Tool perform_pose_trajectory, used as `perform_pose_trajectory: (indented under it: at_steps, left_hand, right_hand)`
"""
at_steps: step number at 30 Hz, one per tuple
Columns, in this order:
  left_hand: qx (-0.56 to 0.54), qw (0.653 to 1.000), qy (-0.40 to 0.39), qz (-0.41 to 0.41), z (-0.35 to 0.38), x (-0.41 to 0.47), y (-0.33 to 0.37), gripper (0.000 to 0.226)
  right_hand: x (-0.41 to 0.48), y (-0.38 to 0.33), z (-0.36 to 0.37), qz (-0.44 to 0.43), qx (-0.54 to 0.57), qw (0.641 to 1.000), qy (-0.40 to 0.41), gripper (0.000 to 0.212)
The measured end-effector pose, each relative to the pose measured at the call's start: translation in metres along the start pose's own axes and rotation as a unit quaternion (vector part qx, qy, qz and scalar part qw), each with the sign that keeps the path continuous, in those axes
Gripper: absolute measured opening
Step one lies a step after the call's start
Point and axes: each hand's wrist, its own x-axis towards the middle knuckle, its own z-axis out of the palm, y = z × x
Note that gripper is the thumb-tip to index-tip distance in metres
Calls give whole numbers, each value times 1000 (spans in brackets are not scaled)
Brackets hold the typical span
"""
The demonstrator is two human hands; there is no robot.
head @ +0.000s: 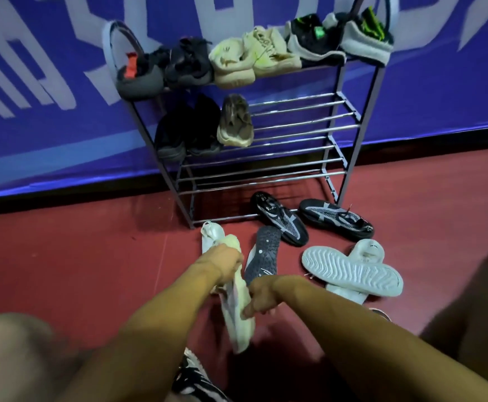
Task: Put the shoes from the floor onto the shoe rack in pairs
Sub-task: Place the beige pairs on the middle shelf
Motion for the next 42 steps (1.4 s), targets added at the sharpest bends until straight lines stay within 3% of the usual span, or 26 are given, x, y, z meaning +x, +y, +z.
perform_pose_trajectory:
  at_steps: [5,9,14,17,20,30,34,37,40,42]
  left_hand:
    - [-14,998,63,19,-62,-2,18,24]
    - [21,992,116,52,-123,-8,26,21]
    - [39,973,199,107,-181,-15,35,11]
    - [23,962,243,121,-200,-15,41,9]
    - [-24,951,283,122,-195,-8,34,8]
    - [-114,940,307,99,-187,22,19,13]
    - [-140,933,312,115,-192,32,21,15]
    - [-190,923,316,111,-196,34,23,29]
    - [-193,938,285,34,-196,37,19,38]
    - [-192,959,203,-38,-194,40,16,51]
  right_hand:
    - [-32,19,-49,22,30,998,56,34]
    - [-66,28,-102,7,71,992,100,19]
    - [-108,26,-168,2,78,982,173,27]
    - [-119,27,-193,-13,108,969,220,16]
    - [-117,31,-201,-26,156,958,237,20]
    - [-104,35,-210,-39,185,953,237,19]
    - [-106,42,-215,-30,223,935,275,20]
    - [-106,48,-218,-29,271,922,275,10]
    - [-110,51,-221,-21,303,913,274,14]
    - [-110,53,-222,-20,338,897,283,17]
